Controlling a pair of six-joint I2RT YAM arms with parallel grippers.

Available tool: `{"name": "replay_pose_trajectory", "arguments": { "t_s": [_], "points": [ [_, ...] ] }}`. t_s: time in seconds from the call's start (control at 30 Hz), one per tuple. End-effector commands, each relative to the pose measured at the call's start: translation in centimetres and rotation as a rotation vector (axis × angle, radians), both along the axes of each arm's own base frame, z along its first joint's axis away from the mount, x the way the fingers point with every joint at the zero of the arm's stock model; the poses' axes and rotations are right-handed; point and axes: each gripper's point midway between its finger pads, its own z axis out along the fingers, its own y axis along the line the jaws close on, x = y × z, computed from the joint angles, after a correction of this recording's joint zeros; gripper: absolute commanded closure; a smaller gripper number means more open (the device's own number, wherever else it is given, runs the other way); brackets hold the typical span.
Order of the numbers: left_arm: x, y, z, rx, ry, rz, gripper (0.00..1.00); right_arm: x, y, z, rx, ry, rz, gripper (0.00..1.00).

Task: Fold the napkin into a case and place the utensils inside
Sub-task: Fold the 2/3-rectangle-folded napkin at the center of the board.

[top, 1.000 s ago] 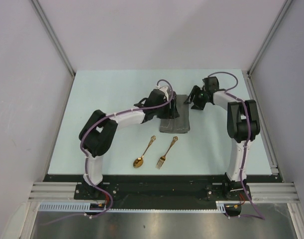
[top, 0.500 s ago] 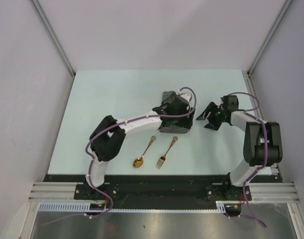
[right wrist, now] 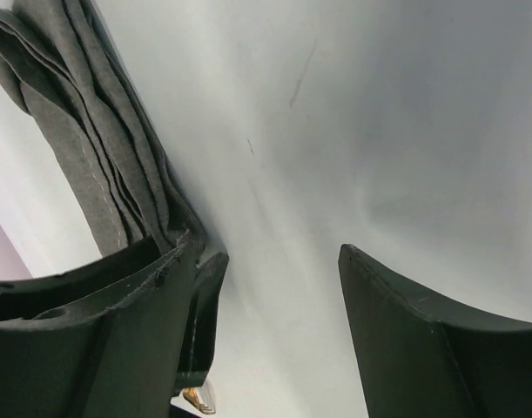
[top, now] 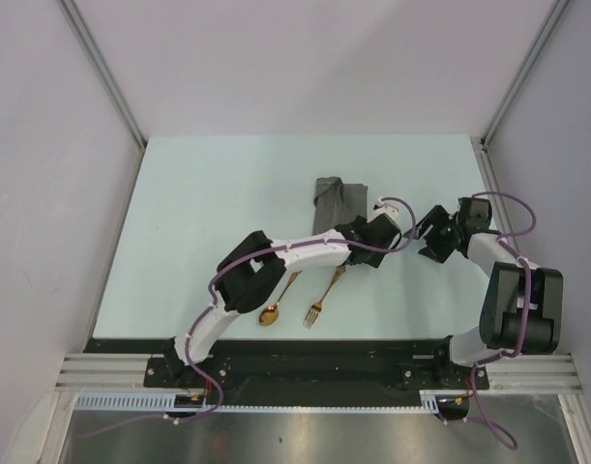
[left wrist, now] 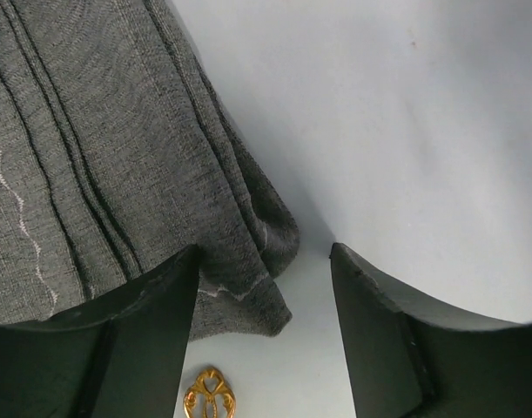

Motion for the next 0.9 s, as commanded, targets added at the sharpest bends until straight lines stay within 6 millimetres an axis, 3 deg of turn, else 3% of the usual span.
{"name": "replay_pose_trajectory", "arguments": {
  "t_s": [0.0, 0.2, 0.33, 0.37, 0.43, 0.5, 0.63, 0.77, 0.8, 0.87],
  "points": [
    [1.3, -0.4, 1.2, 0.056, -0.082, 0.004, 0.35, 0.1, 0.2, 0.8, -0.011, -0.059, 0.036, 0.28],
    [1.2, -0.6, 0.2, 0.057, -0.073, -0.006, 0.50, 0.6, 0.8, 0.3, 0.020, -0.073, 0.040, 0.29],
    [0.8, -1.1, 0.6, 0.039, -0.058, -0.033, 0.74, 0.9, 1.8, -0.1, 0.077, -0.098, 0.074, 0.24],
    [0.7, -1.1, 1.1, 0.027, -0.054, -0.033, 0.82, 1.0, 2.0, -0.2, 0.094, -0.100, 0.079, 0.22],
    [0.2, -0.9, 1.4, 0.005, -0.030, -0.044, 0.87, 1.7, 3.0, 0.6, 0.145, -0.151, 0.115, 0.19],
    [0.3, -1.1, 3.4, -0.063, -0.027, -0.041, 0.98, 2.4, 3.5, 0.5, 0.172, -0.163, 0.132, 0.18],
    [-0.3, -0.6, 5.8, -0.209, 0.044, -0.057, 1.00, 3.7, 5.0, 0.6, 0.224, -0.181, 0.149, 0.18],
    [-0.4, 0.5, 6.4, -0.294, 0.111, -0.039, 1.00, 5.6, 6.8, 0.3, 0.269, -0.169, 0.167, 0.18],
    [-0.3, 1.2, 5.8, -0.299, 0.134, -0.019, 1.00, 6.2, 7.2, -0.2, 0.284, -0.154, 0.169, 0.18],
    [-0.1, 1.5, 6.6, -0.350, 0.152, -0.015, 1.00, 6.7, 8.5, -0.3, 0.313, -0.133, 0.173, 0.19]
  ]
}}
